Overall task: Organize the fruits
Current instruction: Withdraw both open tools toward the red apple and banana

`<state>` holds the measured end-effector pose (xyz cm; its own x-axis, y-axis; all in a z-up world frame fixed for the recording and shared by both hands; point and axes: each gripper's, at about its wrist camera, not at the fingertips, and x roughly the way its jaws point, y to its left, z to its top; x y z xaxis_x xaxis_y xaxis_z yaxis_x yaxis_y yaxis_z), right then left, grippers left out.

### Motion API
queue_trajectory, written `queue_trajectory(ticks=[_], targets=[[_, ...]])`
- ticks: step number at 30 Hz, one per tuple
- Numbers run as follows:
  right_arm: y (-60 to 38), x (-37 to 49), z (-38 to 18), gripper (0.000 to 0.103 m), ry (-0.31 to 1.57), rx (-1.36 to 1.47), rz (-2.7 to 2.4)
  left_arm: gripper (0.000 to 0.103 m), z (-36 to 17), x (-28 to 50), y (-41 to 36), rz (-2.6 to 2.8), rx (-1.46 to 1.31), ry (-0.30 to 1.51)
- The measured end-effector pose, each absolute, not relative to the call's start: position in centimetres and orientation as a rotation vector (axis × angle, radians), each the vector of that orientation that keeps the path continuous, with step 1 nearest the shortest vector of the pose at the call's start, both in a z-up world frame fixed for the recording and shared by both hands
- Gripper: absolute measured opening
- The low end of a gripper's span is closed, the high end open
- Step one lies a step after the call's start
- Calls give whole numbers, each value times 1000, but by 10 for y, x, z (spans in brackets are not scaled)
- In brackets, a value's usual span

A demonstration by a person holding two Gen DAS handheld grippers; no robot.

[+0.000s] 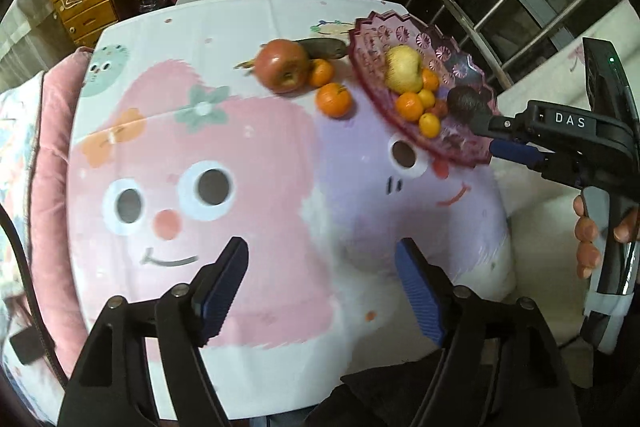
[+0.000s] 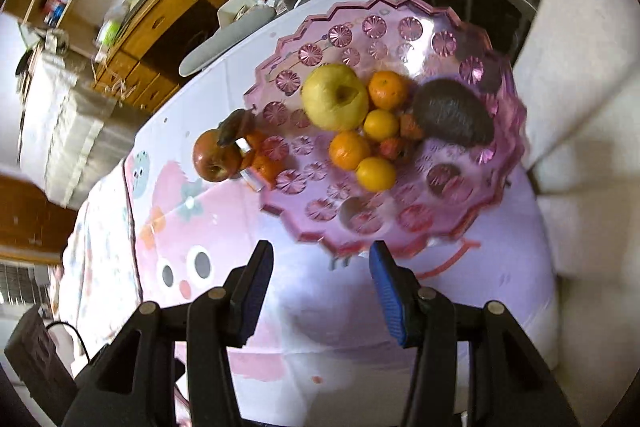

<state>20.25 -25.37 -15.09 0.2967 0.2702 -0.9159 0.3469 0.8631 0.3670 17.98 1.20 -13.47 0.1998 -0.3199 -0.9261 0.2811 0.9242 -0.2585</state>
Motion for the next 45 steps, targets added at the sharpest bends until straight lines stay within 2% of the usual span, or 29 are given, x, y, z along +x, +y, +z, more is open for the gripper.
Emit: queue_trajectory(ticks=[6, 10, 15, 21, 33, 45], targets=[[-213, 179, -149, 53, 1233, 607, -128, 82, -133, 179, 60, -447, 38, 1317], [-188, 167, -152, 57, 1193, 633, -174, 91, -132, 187, 88, -471, 90, 1325], [-160, 155, -156, 58, 1155, 627, -224, 95, -131, 204, 111, -504, 165, 1339], [-143, 150, -161, 65, 1145, 567, -264, 98, -127, 229, 119, -541, 222, 1326], [-127, 180, -182, 70, 992, 469, -201, 99, -132, 305, 59, -666, 365, 1277], [-115, 225, -237, 70, 937, 389, -223, 99, -176, 382, -28, -837, 525, 1243]])
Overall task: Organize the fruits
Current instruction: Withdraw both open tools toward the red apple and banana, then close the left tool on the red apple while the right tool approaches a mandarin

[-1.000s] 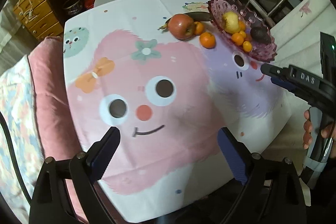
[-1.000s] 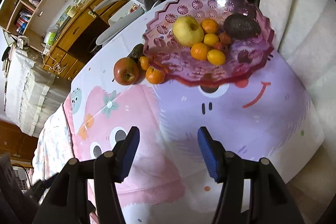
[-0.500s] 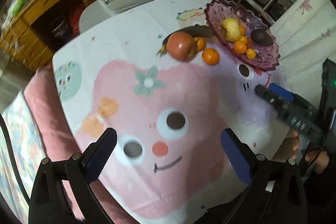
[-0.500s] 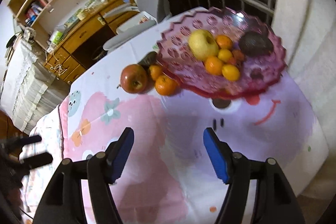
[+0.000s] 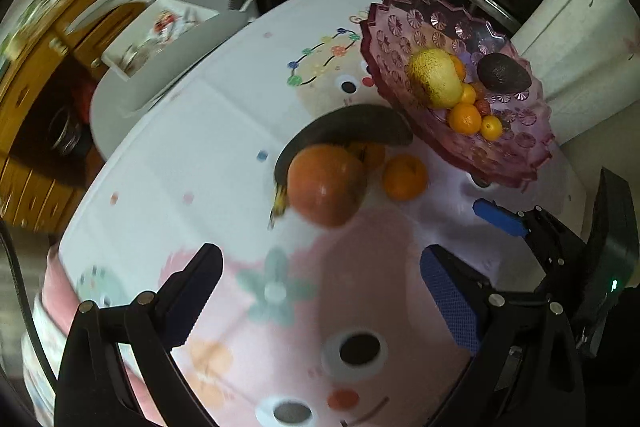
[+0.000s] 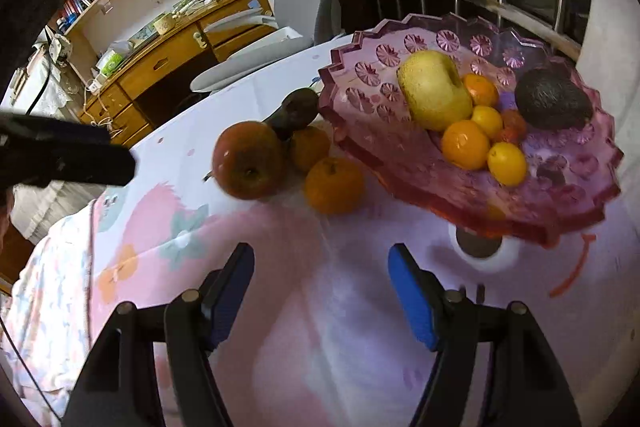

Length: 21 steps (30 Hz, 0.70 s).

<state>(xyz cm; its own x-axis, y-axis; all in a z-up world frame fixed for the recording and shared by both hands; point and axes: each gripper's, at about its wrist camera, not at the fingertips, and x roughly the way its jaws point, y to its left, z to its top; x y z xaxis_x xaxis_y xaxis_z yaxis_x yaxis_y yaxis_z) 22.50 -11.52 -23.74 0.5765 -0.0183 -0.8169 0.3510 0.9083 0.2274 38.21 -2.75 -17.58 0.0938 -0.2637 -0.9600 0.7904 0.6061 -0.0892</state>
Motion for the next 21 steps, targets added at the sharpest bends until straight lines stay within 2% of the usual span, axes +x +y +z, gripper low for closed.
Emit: queue_trajectory(ticks=[16, 21], targets=[[-117, 262, -278, 70, 896, 320, -267, 98, -252, 423, -67, -926, 487, 1277], [-115, 269, -280, 69, 891, 297, -265, 87, -258, 428, -69, -945, 452, 1272]])
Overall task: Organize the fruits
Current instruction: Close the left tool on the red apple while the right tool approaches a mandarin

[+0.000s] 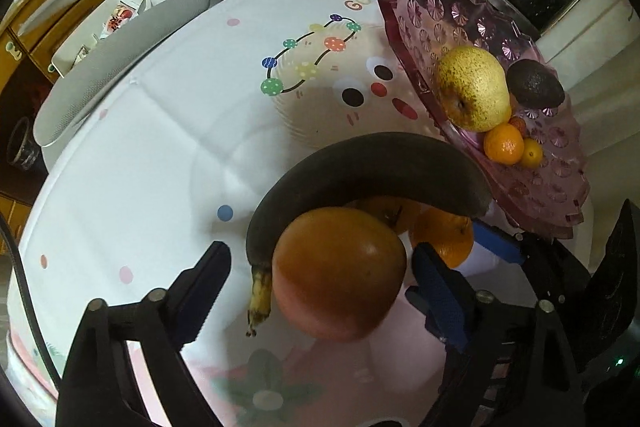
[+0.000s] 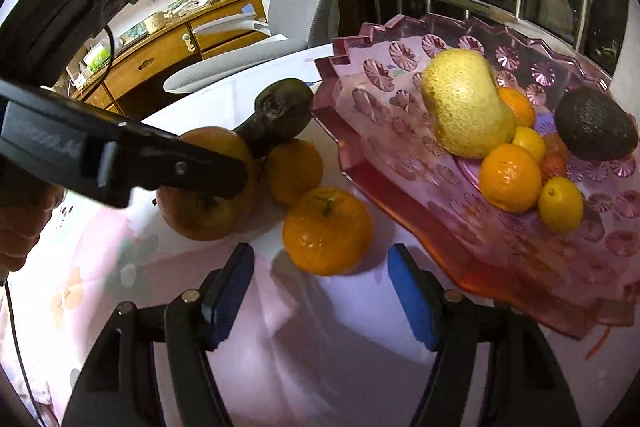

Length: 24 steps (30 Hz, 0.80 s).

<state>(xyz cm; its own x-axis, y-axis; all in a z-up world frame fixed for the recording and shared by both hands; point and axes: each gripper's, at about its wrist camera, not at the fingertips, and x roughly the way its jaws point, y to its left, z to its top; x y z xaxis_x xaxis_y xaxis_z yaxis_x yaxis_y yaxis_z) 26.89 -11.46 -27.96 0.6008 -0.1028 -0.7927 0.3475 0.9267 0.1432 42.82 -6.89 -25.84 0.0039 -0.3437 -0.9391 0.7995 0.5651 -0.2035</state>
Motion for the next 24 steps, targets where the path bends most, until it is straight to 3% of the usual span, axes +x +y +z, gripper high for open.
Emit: queue_trajectory(ticks=[3, 9, 12, 15, 24], targets=[[-113, 273, -281, 63, 892, 281, -266, 77, -260, 429, -70, -974, 430, 1271], [-114, 274, -282, 56, 886, 267, -284, 75, -259, 427, -69, -986, 409, 1247], [-115, 274, -282, 46, 884, 260, -296, 71, -258, 425, -66, -982, 391, 1238], [-116, 275, -282, 46, 885, 262, -296, 65, -254, 420, -63, -974, 373, 1217], [-115, 267, -278, 45, 886, 279, -291, 64, -252, 412, -50, -885, 283, 1206]])
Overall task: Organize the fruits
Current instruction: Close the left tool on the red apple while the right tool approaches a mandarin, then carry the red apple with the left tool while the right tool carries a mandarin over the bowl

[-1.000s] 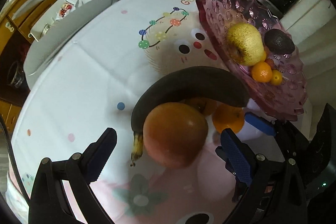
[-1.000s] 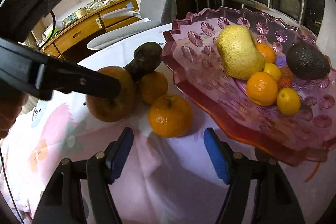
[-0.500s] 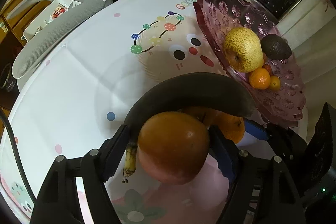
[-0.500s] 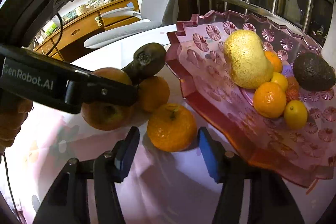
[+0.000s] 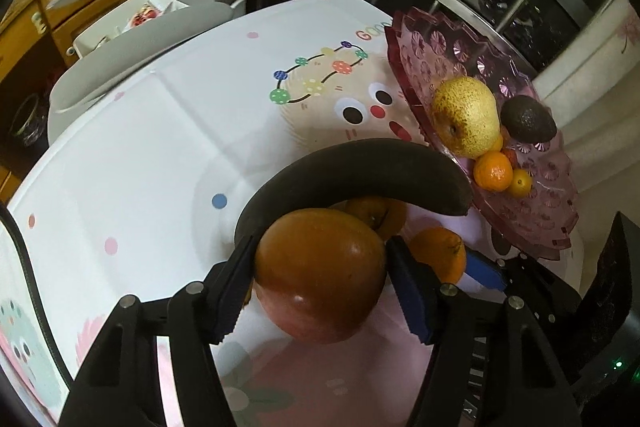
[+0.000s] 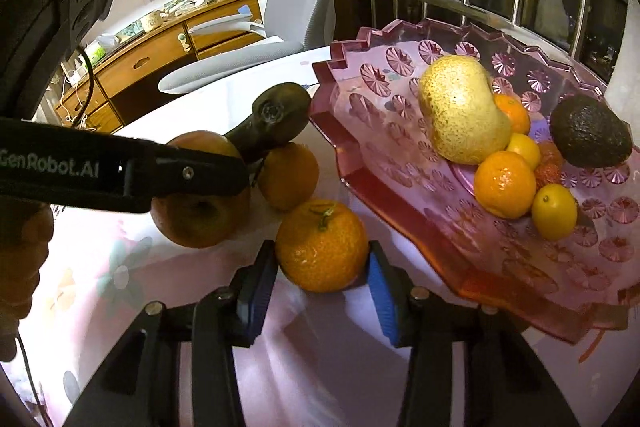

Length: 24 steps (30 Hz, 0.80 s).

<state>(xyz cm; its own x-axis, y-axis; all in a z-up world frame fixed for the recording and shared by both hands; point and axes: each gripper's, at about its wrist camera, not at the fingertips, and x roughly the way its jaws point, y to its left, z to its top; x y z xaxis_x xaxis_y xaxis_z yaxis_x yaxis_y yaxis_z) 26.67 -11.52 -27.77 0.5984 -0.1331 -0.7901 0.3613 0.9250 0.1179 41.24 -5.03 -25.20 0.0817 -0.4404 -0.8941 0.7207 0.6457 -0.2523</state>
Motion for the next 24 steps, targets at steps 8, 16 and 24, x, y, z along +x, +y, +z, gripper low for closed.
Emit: queue_trajectory(ticks=[8, 16, 24], targets=[[-105, 244, -274, 45, 909, 311, -281, 64, -243, 390, -30, -821, 205, 1215], [-97, 209, -258, 44, 905, 332, -267, 64, -206, 362, -10, -770, 103, 1189], [-110, 171, -222, 44, 883, 379, -297, 64, -156, 334, -14, -791, 82, 1137]])
